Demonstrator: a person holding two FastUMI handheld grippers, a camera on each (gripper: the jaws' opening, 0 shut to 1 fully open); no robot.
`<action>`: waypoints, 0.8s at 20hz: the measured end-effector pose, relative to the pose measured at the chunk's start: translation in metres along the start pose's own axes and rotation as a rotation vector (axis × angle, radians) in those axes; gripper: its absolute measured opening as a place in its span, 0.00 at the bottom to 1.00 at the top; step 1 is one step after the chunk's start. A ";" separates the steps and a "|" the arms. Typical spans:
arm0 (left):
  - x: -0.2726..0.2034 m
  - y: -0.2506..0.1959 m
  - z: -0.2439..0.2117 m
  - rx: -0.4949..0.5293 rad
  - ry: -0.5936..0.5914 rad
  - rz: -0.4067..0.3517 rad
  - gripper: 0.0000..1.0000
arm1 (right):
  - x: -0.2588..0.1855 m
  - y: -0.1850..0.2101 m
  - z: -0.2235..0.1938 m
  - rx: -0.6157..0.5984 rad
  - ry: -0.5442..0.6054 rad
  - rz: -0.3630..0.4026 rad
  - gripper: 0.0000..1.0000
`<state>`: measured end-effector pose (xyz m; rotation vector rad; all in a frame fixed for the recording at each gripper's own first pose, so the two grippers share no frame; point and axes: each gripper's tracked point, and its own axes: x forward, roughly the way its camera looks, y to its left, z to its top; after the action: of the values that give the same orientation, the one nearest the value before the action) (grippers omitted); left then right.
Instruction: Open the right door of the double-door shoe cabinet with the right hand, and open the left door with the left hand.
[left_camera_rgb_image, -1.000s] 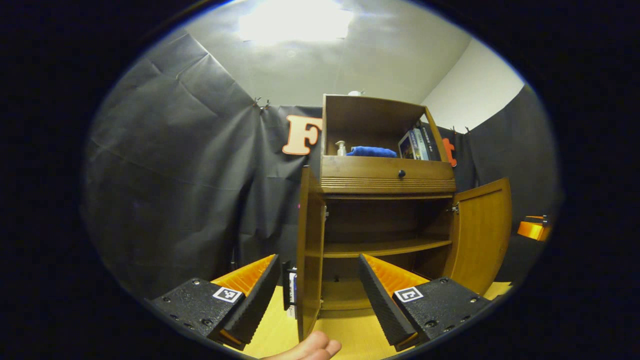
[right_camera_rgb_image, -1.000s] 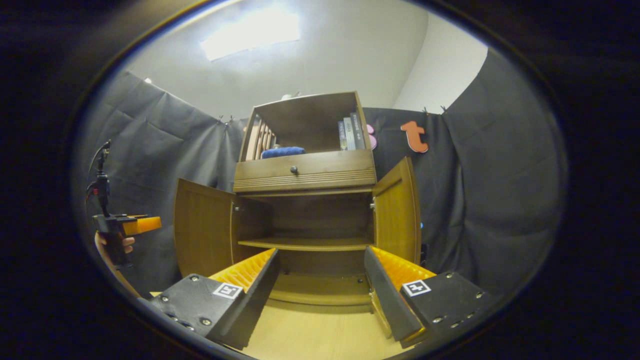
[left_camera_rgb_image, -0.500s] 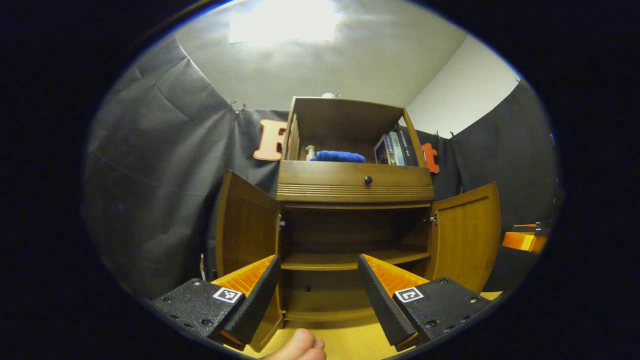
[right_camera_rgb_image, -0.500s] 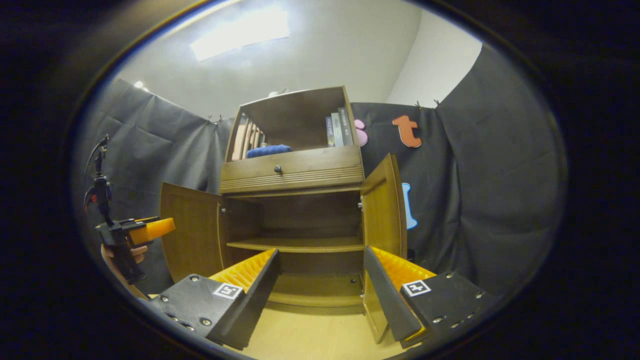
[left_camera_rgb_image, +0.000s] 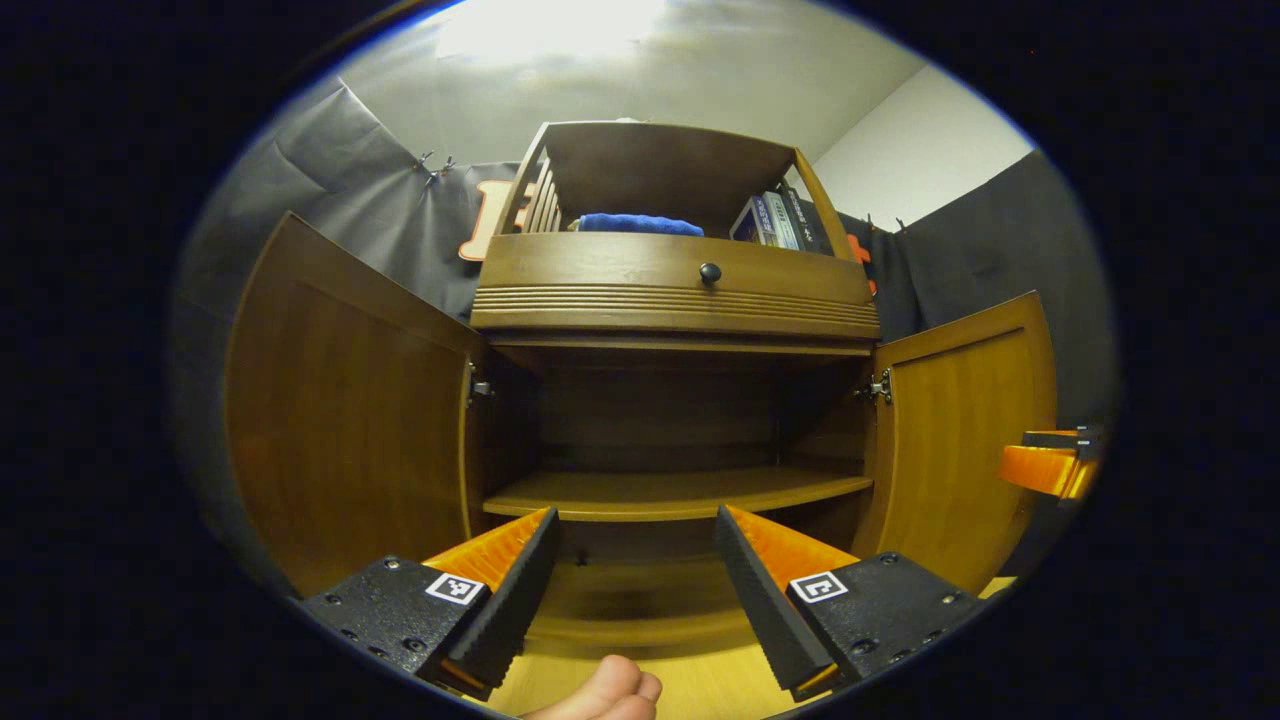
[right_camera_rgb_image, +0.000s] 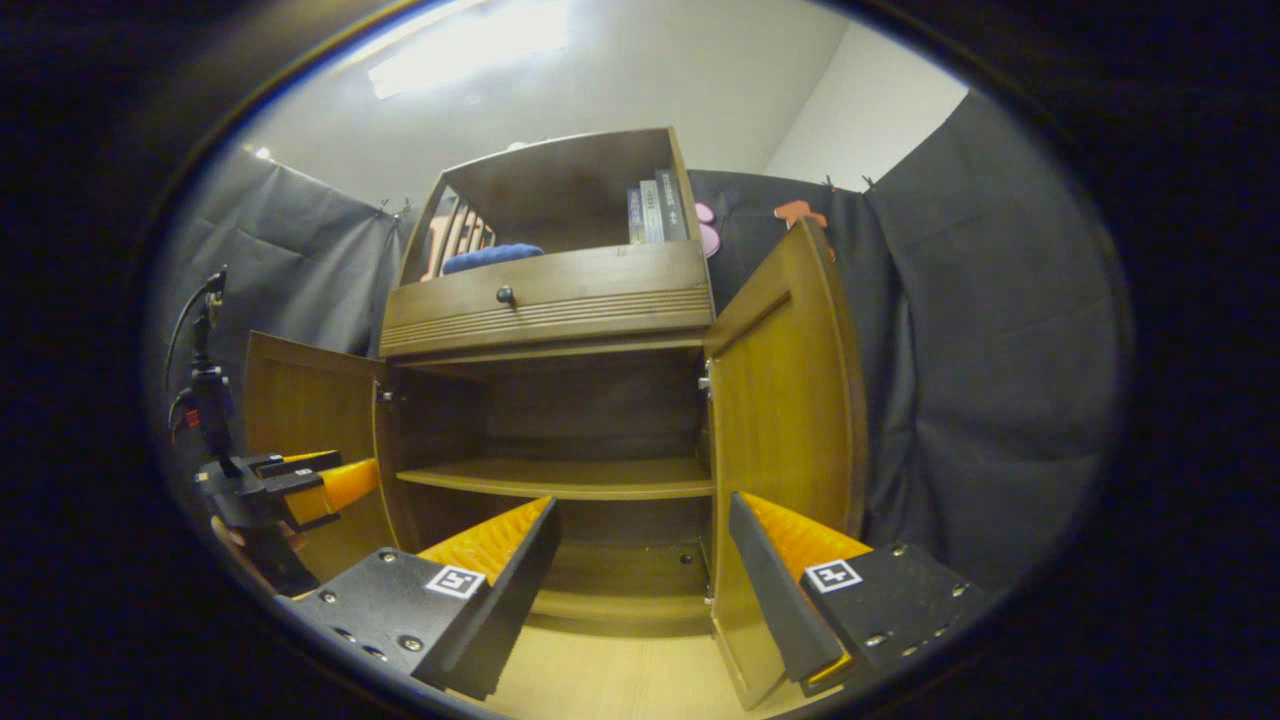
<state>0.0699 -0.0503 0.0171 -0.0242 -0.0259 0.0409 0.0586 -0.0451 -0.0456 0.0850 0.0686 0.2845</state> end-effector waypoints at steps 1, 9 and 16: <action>0.008 0.002 -0.011 0.015 0.028 0.006 0.95 | 0.008 0.000 -0.004 -0.007 0.009 -0.004 1.00; 0.049 0.028 -0.032 -0.040 0.082 0.033 0.92 | 0.071 0.054 -0.030 -0.073 0.084 0.039 1.00; 0.055 0.032 -0.041 0.009 0.103 0.093 0.92 | 0.080 0.079 -0.063 -0.110 0.108 0.032 0.97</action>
<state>0.1247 -0.0171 -0.0234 -0.0185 0.0786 0.1324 0.1082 0.0572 -0.1050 -0.0384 0.1585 0.3241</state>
